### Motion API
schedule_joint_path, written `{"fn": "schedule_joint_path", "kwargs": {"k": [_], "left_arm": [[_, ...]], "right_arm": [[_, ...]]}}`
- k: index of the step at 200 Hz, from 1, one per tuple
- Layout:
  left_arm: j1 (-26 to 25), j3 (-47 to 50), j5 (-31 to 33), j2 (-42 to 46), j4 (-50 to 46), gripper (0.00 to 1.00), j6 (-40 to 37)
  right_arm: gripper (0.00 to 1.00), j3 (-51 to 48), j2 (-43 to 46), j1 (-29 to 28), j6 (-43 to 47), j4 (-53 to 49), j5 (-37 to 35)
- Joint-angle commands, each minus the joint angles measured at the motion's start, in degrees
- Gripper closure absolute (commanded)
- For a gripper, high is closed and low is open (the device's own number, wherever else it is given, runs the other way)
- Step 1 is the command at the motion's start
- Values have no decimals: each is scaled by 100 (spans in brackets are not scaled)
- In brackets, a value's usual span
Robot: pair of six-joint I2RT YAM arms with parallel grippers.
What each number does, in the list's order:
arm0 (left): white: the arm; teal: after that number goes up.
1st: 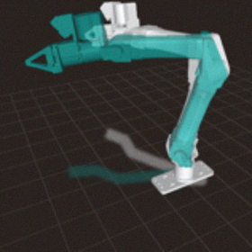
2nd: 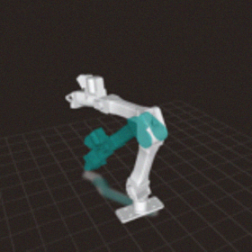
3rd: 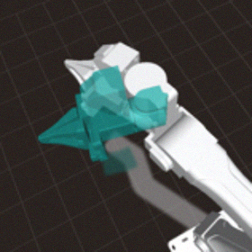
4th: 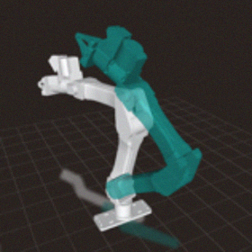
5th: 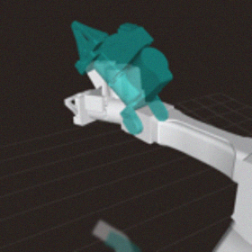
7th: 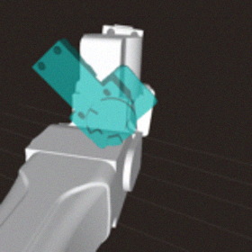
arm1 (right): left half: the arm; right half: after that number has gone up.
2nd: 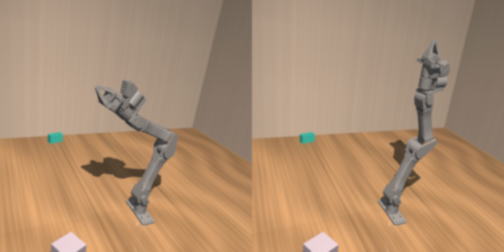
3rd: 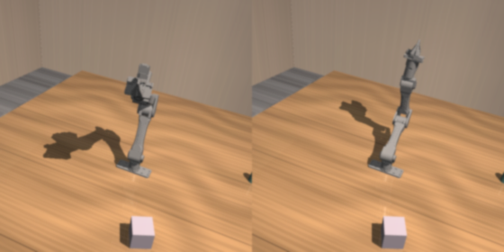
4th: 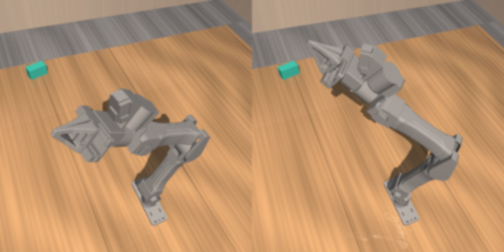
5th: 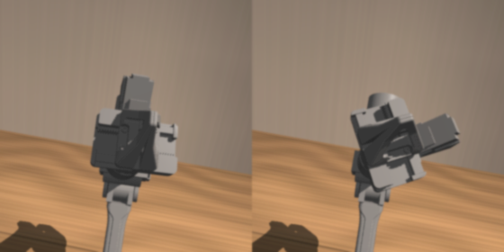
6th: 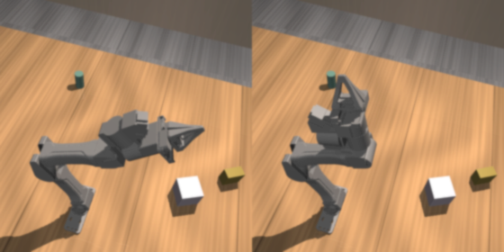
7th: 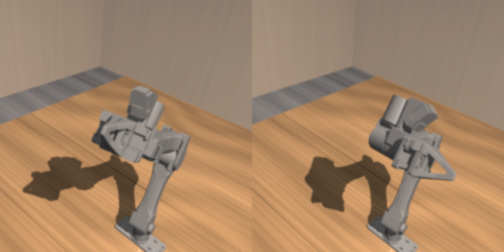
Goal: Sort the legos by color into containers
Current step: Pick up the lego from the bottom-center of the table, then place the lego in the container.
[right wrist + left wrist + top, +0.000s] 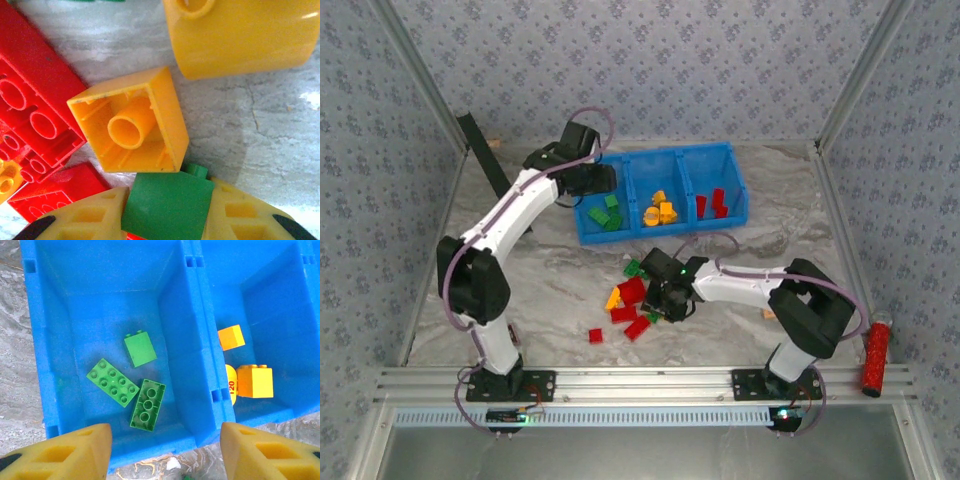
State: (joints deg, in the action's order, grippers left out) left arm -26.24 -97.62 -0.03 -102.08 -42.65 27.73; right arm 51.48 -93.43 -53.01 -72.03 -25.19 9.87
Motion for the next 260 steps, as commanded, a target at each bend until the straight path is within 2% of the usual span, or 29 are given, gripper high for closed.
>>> {"fn": "schedule_joint_path", "kwargs": {"k": [1,70,80,110,132,157,204,226,260], "left_arm": [[12,189,-117,508,29,41,-136],[-12,1356,-102,2172,-403,40,-237],[-34,1640,-91,2444,-533,40,-172],[-245,2636,-67,3241,-895,39,268],[-612,3393,-137,3763,-927,39,730],[-1318,4163,-32,4160,-779,39,1406],[-2638,5074,256,4204,-364,39,2580],[-3008,5294,383,4008,-318,39,2855],[-3259,5470,376,3666,-23,39,3034]], "right_arm": [[73,14,-293,-25,378,-256,-157],[76,1276,136,126,1909,-1812,-538],[76,1593,112,188,2072,-1957,-512],[76,3048,-417,411,3296,-2413,-651],[76,4165,-970,579,4190,-2499,-807],[75,5434,-1806,763,4900,-2528,-873],[75,7677,-3621,959,5837,-2765,-1014],[74,8243,-4173,942,6160,-2746,-1216],[73,8400,-4581,1011,6272,-2591,-1291]]}}
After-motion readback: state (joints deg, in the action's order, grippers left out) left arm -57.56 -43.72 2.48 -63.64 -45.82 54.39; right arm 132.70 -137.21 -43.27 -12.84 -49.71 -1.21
